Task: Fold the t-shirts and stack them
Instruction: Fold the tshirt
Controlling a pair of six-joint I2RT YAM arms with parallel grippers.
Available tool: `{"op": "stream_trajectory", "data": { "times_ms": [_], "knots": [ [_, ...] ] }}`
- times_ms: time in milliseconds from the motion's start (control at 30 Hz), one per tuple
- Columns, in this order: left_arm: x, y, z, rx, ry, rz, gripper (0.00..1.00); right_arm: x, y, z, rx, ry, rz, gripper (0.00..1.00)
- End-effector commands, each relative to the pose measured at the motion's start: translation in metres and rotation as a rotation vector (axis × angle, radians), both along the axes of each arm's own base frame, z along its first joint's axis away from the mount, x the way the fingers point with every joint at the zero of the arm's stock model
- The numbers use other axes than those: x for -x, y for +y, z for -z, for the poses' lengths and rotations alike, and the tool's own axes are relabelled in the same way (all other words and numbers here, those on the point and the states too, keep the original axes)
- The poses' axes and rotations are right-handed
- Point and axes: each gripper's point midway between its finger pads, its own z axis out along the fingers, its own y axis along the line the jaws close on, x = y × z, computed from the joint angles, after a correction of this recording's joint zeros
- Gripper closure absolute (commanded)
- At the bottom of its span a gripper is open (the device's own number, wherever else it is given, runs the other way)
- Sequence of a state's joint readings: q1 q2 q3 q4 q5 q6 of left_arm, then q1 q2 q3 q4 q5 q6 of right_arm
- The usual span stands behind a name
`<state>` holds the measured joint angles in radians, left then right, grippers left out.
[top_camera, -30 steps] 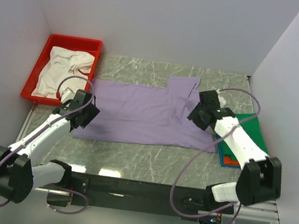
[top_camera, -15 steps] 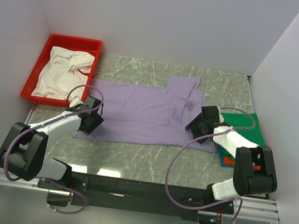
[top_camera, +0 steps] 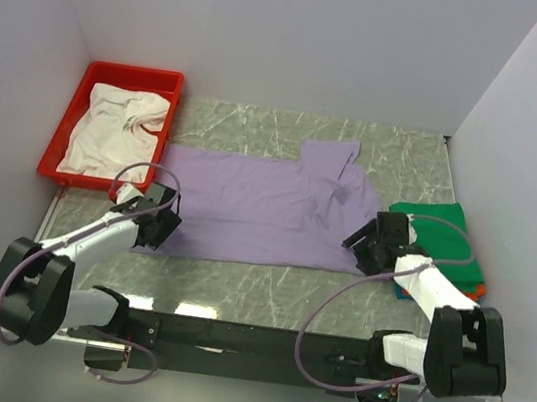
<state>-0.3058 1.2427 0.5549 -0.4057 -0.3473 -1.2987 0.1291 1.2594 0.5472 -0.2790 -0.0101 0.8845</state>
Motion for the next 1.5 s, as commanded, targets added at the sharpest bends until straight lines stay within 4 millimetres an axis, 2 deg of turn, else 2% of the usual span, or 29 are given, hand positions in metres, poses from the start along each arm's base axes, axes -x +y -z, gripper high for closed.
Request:
{"op": "stream_trajectory", "data": {
  "times_ms": [0,100,300,400,433,500,533,567,600,633,667,700,733,767,800,833,867,900,933,967,1000,1033,1067,1100,1133,1200,1233,1333,1467],
  "knots": [
    [0.059,0.022,0.027,-0.076,0.188,-0.027,0.42,0.05,-0.018,0.021,0.055,0.144,0.016,0.25],
    [0.06,0.022,0.019,-0.061,0.146,-0.027,0.32,0.06,-0.019,0.021,0.052,0.14,0.016,0.26],
    [0.068,0.026,-0.002,-0.069,0.148,-0.032,0.37,0.074,-0.014,0.017,0.011,0.133,0.005,0.24],
    [0.066,0.023,-0.02,-0.053,0.109,-0.007,0.38,0.077,-0.013,0.003,0.004,0.1,-0.004,0.25],
    [0.057,0.02,-0.035,-0.043,0.066,0.005,0.38,0.076,-0.016,-0.004,0.019,0.083,-0.007,0.25],
    [0.045,0.02,-0.06,-0.064,0.007,0.029,0.38,0.067,-0.019,-0.033,0.035,0.0,-0.004,0.24],
    [0.027,0.017,-0.089,-0.057,-0.064,0.03,0.38,0.06,-0.022,-0.045,0.056,-0.043,-0.005,0.24],
    [0.017,0.017,-0.099,-0.085,-0.078,0.048,0.38,0.043,-0.022,-0.073,0.056,-0.13,-0.005,0.23],
    [0.007,0.017,-0.111,-0.099,-0.096,0.054,0.37,0.033,-0.019,-0.087,0.048,-0.176,-0.017,0.23],
    [-0.016,0.013,-0.131,-0.112,-0.117,0.055,0.38,0.023,-0.017,-0.098,0.052,-0.21,-0.041,0.23],
    [-0.028,0.014,-0.139,-0.15,-0.118,0.066,0.39,0.002,-0.018,-0.122,0.07,-0.245,-0.042,0.24],
    [-0.049,0.011,-0.163,-0.159,-0.157,0.065,0.39,-0.009,-0.018,-0.131,0.094,-0.255,-0.07,0.24],
    [-0.064,0.009,-0.147,-0.196,-0.084,0.075,0.42,-0.029,-0.017,-0.158,0.105,-0.311,-0.083,0.24],
    [-0.075,0.011,-0.148,-0.226,-0.065,0.074,0.43,-0.047,-0.015,-0.153,0.111,-0.291,-0.101,0.24],
    [-0.096,0.007,-0.166,-0.236,-0.1,0.071,0.44,-0.06,-0.013,-0.158,0.116,-0.297,-0.115,0.25],
    [-0.112,0.004,-0.147,-0.266,-0.046,0.084,0.47,-0.078,-0.012,-0.179,0.127,-0.344,-0.129,0.25],
    [-0.124,0.004,-0.143,-0.279,-0.03,0.092,0.48,-0.095,-0.01,-0.168,0.134,-0.31,-0.142,0.25],
    [-0.144,0.002,-0.155,-0.279,-0.061,0.087,0.5,-0.105,-0.003,-0.171,0.12,-0.318,-0.177,0.26],
    [-0.156,0.005,-0.129,-0.309,0.012,0.087,0.52,-0.122,-0.001,-0.186,0.118,-0.355,-0.185,0.27],
    [-0.165,0.008,-0.122,-0.324,0.034,0.079,0.53,-0.138,0.002,-0.173,0.118,-0.334,-0.203,0.27],
    [-0.182,0.008,-0.129,-0.321,0.019,0.065,0.55,-0.148,0.004,-0.172,0.12,-0.34,-0.226,0.27],
    [-0.186,0.012,-0.101,-0.34,0.098,0.065,0.56,-0.162,0.006,-0.182,0.122,-0.37,-0.233,0.28],
    [-0.193,0.02,-0.095,-0.346,0.114,0.044,0.56,-0.174,0.006,-0.165,0.127,-0.326,-0.24,0.28],
    [-0.204,0.022,-0.096,-0.341,0.105,0.032,0.57,-0.181,0.006,-0.162,0.141,-0.32,-0.257,0.28],
    [-0.207,0.03,-0.076,-0.354,0.156,0.023,0.58,-0.195,0.008,-0.155,0.143,-0.306,-0.27,0.29],
    [-0.219,0.037,-0.075,-0.356,0.155,-0.002,0.58,-0.207,0.007,-0.147,0.155,-0.287,-0.287,0.29],
    [-0.22,0.045,-0.06,-0.359,0.192,-0.018,0.58,-0.217,0.008,-0.141,0.154,-0.274,-0.293,0.3],
    [-0.229,0.055,-0.052,-0.358,0.195,-0.04,0.57,-0.231,0.015,-0.135,0.13,-0.276,-0.325,0.32],
    [-0.244,0.061,-0.05,-0.382,0.179,-0.052,0.55,-0.236,0.022,-0.13,0.106,-0.303,-0.349,0.32]
  ]
}}
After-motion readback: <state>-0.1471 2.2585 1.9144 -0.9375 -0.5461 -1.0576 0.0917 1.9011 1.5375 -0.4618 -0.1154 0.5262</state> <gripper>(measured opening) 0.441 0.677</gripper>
